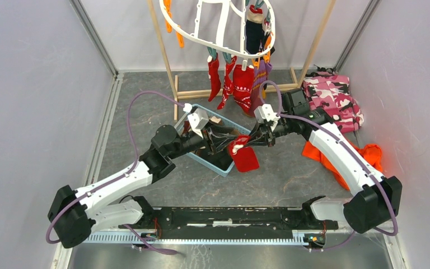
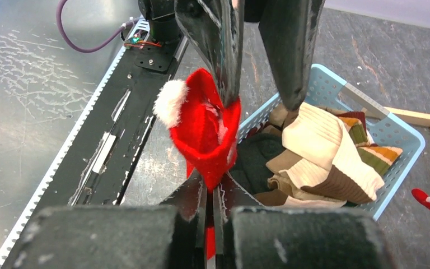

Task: Clip the socks to the hanger
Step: Pick up the sock from the bin.

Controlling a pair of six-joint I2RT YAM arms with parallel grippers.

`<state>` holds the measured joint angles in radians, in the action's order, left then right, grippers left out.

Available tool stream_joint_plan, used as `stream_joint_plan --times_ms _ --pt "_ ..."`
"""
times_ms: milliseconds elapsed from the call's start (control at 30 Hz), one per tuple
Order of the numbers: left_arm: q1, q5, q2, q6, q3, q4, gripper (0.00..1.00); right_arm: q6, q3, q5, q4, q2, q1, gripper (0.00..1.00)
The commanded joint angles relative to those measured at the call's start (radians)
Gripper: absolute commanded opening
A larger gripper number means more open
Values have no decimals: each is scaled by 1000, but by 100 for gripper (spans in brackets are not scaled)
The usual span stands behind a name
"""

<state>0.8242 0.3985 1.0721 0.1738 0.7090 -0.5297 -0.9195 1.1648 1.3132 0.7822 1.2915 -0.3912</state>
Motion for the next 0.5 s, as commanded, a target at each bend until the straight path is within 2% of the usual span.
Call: stream_joint_plan --times_ms 0,167,300,467 --pt "-13 -154 -93 94 -44 -21 52 22 32 -57 2 -13 8 0" --pt "-58 -217 -197 177 -84 70 79 4 19 -81 15 -21 40 0" --pt "-124 -179 -240 239 -84 150 98 -4 19 -81 22 -19 54 0" --pt "-234 -72 -221 331 -65 161 100 -2 20 -81 23 -17 62 0"
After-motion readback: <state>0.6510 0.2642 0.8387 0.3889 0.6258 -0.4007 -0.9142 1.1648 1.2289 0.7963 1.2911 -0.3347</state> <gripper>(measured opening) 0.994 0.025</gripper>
